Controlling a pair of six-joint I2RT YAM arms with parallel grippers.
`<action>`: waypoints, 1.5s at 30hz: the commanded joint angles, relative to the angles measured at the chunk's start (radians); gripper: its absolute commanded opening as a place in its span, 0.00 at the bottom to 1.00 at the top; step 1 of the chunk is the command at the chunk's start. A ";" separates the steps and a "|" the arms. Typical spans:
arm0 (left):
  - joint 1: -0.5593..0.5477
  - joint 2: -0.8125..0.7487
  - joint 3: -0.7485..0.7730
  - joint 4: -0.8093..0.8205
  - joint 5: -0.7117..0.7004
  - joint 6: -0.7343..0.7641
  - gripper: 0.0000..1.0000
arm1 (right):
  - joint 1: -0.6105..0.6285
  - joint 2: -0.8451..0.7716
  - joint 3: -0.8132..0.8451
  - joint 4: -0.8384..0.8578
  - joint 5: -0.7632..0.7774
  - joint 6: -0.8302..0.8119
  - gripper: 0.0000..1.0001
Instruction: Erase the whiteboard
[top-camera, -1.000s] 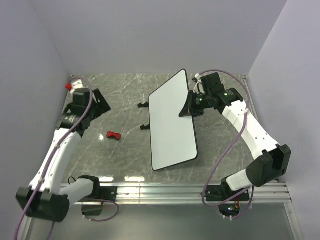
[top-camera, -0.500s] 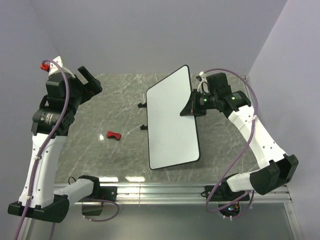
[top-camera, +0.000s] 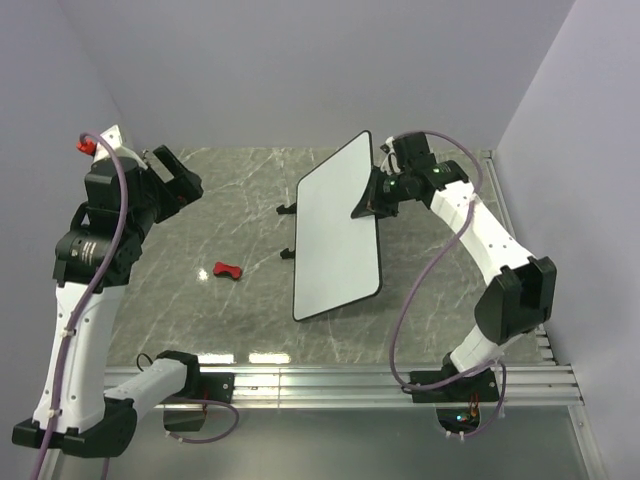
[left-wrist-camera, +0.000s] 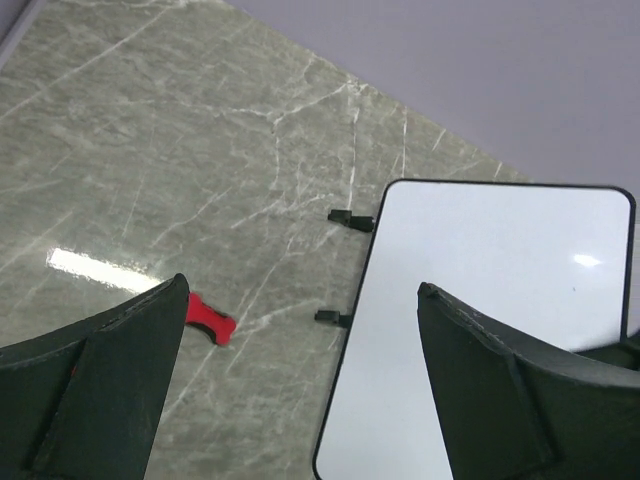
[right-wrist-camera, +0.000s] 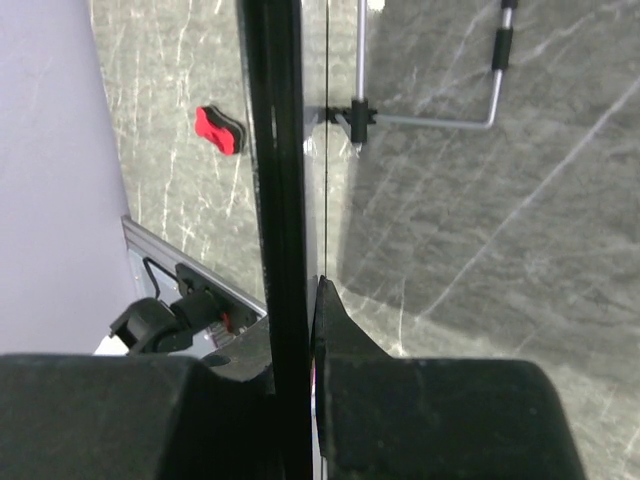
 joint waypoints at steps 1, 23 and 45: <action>-0.003 -0.055 -0.033 0.000 0.036 -0.027 1.00 | -0.008 0.025 0.116 0.123 -0.064 0.038 0.00; -0.003 -0.067 -0.157 0.051 0.016 -0.002 0.99 | -0.027 0.356 0.614 -0.089 -0.049 -0.005 0.00; -0.003 0.047 -0.234 0.200 0.029 0.050 0.99 | -0.014 0.517 0.725 -0.299 -0.147 -0.047 0.59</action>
